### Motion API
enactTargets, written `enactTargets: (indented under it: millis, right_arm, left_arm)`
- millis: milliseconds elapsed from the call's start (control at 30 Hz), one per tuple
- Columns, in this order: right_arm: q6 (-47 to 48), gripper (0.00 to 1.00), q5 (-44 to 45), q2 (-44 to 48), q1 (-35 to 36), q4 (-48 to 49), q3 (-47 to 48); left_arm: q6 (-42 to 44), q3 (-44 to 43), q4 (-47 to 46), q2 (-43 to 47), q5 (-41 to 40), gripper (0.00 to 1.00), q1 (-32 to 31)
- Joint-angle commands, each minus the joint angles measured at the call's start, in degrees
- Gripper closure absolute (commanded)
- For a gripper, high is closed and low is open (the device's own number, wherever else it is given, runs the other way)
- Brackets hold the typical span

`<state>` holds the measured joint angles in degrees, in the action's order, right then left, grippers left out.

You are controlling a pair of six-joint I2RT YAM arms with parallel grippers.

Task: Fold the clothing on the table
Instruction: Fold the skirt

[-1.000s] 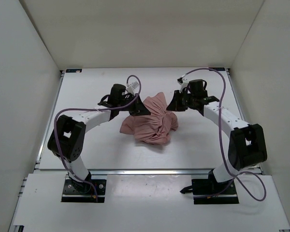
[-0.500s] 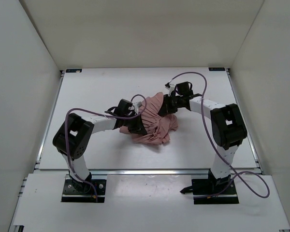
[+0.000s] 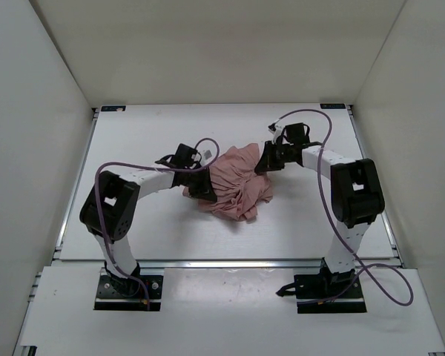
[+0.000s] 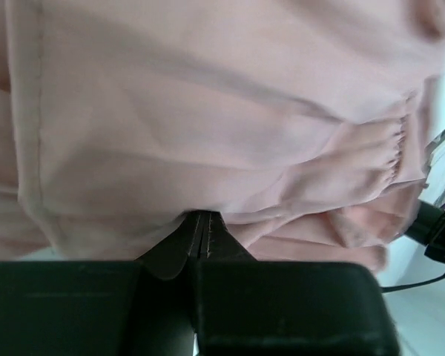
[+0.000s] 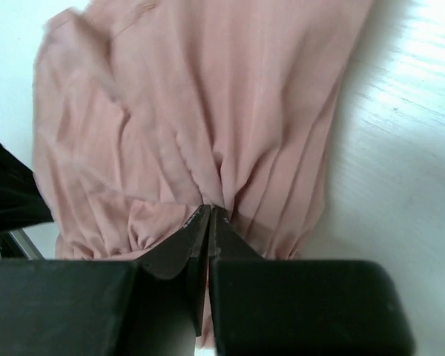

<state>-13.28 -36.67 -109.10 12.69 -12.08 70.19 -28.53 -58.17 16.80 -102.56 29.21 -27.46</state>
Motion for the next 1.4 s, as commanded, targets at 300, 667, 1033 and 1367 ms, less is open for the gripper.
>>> enactTargets:
  millis: [300, 667, 1033, 1367]
  right_arm:
    - [1.15, 0.93, 5.47, 11.54, 4.54, -3.84, 4.08]
    - [1.15, 1.00, 1.07, -3.39, 5.86, -4.71, 12.24]
    - [2.20, 1.00, 0.54, -8.41, 6.12, -7.08, 16.11]
    - [3.43, 1.00, 2.47, -10.78, 5.68, -9.11, 18.40]
  left_arm:
    - [2.35, -8.54, 2.74, 11.50, -9.80, 1.00, -0.14]
    - [-0.73, -6.78, -7.74, 4.75, 5.15, 1.00, -6.28]
    - [-3.10, -3.44, -11.69, 0.35, 7.61, 1.00, -10.59]
    - [-2.23, 1.04, -11.52, -3.17, 10.16, 1.00, -13.14]
